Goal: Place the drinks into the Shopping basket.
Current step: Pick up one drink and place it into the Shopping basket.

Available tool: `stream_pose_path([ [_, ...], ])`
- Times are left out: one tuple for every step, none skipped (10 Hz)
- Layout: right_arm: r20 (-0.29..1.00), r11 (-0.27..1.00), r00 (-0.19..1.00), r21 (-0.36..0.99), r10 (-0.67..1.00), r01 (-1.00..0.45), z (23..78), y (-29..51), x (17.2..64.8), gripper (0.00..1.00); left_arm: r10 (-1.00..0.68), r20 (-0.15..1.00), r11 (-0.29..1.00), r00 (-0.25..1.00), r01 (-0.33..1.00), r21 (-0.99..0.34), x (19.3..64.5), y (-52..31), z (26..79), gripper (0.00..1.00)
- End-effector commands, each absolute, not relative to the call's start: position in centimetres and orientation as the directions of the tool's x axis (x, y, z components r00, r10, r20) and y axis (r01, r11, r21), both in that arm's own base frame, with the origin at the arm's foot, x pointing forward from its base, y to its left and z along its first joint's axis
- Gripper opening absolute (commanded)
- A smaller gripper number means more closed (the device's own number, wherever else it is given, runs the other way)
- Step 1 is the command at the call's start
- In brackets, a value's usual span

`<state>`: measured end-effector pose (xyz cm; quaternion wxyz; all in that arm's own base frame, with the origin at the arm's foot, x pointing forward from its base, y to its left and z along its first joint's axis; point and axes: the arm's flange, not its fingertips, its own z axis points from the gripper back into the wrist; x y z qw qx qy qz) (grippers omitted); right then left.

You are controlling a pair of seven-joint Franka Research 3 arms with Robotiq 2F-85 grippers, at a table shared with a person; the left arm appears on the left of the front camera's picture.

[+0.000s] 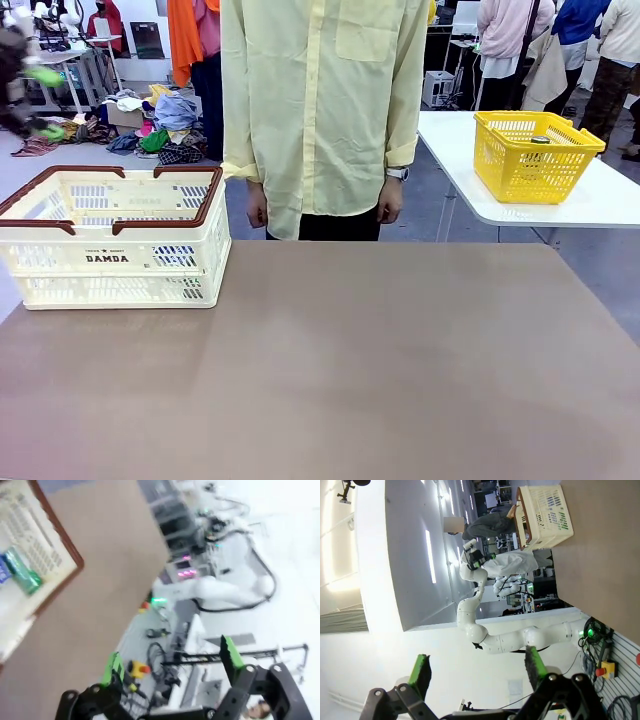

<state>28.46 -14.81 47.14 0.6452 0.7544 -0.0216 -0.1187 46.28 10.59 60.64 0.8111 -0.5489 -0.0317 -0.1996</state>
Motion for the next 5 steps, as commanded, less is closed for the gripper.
stream_pose_path([
  [-0.158, -0.175, 0.970, 0.977, -0.184, 0.126, 47.7, -14.9, 28.5, 1.00, -0.240, 0.265, 0.184, 0.934, 0.312, -0.932, 44.7, 15.5, 57.7, 1.00],
  [-0.158, -0.175, 0.970, 0.977, -0.184, 0.126, 47.7, -14.9, 28.5, 1.00, -0.164, 0.264, 0.131, 0.951, 0.286, -0.949, 43.3, 18.2, 55.4, 1.00],
  [-0.158, -0.175, 0.970, 0.977, -0.184, 0.126, 47.7, -14.9, 28.5, 1.00, -0.088, 0.237, 0.098, 0.967, 0.246, -0.964, 42.2, 20.5, 52.8, 1.00],
  [-0.158, -0.175, 0.970, 0.977, -0.184, 0.126, 47.7, -14.9, 28.5, 1.00, -0.051, 0.218, 0.041, 0.975, 0.220, -0.975, 41.8, 22.2, 50.0, 1.00],
  [-0.158, -0.175, 0.970, 0.977, -0.184, 0.126, 47.7, -14.9, 28.5, 1.00, -0.045, 0.199, 0.032, 0.979, 0.200, -0.979, 41.8, 22.8, 49.0, 1.00],
])
